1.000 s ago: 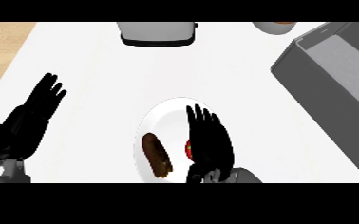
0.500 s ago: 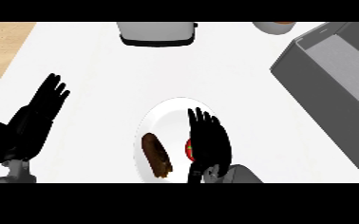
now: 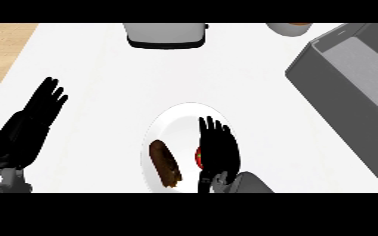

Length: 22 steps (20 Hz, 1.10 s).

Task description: Pick the tomato from the plate and place it in the cardboard box

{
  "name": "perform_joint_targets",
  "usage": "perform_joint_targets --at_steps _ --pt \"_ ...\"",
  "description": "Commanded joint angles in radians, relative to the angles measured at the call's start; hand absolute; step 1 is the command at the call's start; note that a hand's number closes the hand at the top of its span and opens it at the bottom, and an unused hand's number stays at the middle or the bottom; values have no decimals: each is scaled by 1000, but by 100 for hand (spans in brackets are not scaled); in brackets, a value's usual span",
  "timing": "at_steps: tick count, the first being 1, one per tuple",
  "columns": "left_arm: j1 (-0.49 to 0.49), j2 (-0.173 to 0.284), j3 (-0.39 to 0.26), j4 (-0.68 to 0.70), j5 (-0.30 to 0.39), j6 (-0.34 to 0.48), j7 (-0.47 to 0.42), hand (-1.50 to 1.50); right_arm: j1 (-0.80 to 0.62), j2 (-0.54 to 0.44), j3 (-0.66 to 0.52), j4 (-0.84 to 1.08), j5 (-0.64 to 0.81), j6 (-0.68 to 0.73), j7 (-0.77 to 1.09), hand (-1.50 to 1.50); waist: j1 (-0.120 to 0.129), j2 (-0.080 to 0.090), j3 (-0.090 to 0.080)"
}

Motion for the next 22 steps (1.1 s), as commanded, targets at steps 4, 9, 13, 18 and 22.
perform_joint_targets --at_steps 4,9,13,18,22 --pt "0 -24 13 -29 -24 -11 38 0 3 -21 -74 -19 44 51 -9 150 -4 -1 0" --pt "-25 -23 40 -52 -21 -25 78 0 59 11 18 54 132 -52 -106 150 -3 -1 0" --pt "-9 -44 64 -17 -34 -55 32 0 -56 11 -40 93 94 -32 -98 150 -1 0 0" --pt "-6 -67 35 -95 -66 -18 77 0 -34 -109 -128 31 68 0 -235 150 -2 -1 1" --pt "-5 -66 47 -7 -49 -66 13 0 -113 -319 -344 146 -66 26 -500 150 3 6 1"
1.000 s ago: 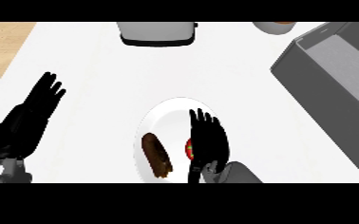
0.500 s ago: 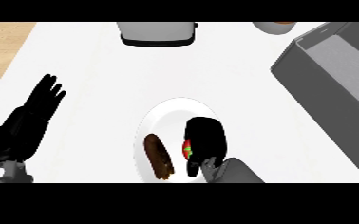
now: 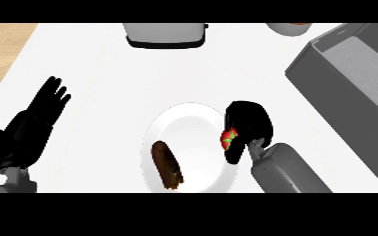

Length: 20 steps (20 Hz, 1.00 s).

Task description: Pick the tomato from the plate and place it in the cardboard box

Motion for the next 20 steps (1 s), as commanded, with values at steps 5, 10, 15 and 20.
perform_joint_targets --at_steps 5,10,15,20 --pt "-41 -25 -12 110 -33 -11 -56 0 -111 -263 -216 225 -22 -41 -372 150 -4 3 0" --pt "20 -10 25 40 -6 -33 -43 0 -145 -242 -245 146 32 -86 -365 150 0 -2 0" --pt "16 -7 26 -7 1 -14 14 0 -197 -251 -270 -159 19 -1 -216 150 -17 -12 -1" --pt "15 -8 34 -1 -4 -18 -2 0 -258 -294 -364 -300 53 4 -104 150 -16 -9 -2"
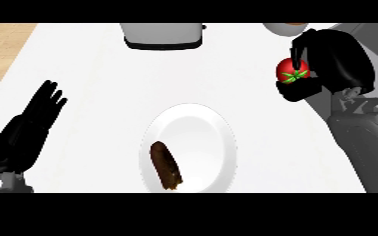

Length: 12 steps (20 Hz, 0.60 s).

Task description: Pick the tomato from the plate and place it in the cardboard box

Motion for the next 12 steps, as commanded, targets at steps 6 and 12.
perform_joint_targets --at_steps 6,12 --pt "-13 -16 -14 12 -26 -2 -8 0 -138 -79 -202 -99 19 84 169 150 8 5 0" --pt "36 -13 -10 -72 -32 -1 27 0 -112 -169 -346 -21 -5 72 76 150 13 5 1"
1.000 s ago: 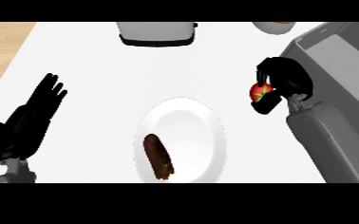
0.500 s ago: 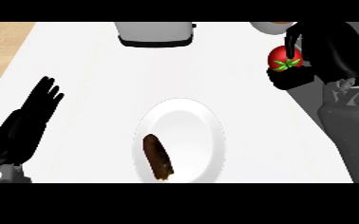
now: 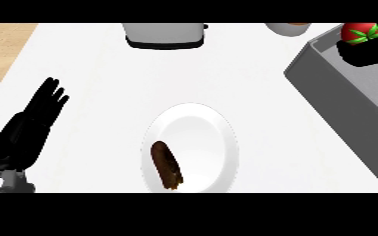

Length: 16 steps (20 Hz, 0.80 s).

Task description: Pick the tomato from the plate and place it in the cardboard box

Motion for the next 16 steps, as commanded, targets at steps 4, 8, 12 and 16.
perform_joint_targets --at_steps 4,8,12,16 --pt "-70 -31 -24 59 -48 25 -11 0 -30 -103 -86 230 27 -28 -174 150 3 5 0" --pt "-28 -26 -11 18 -29 -4 -8 0 -48 -100 -114 376 48 -123 -286 150 10 5 1" --pt "-10 -12 33 33 -3 -38 -39 0 -10 -97 -147 398 42 -169 -360 150 7 3 0" --pt "-30 -50 -9 32 -39 3 -18 0 -61 -107 -165 678 69 -306 -521 150 21 9 1"
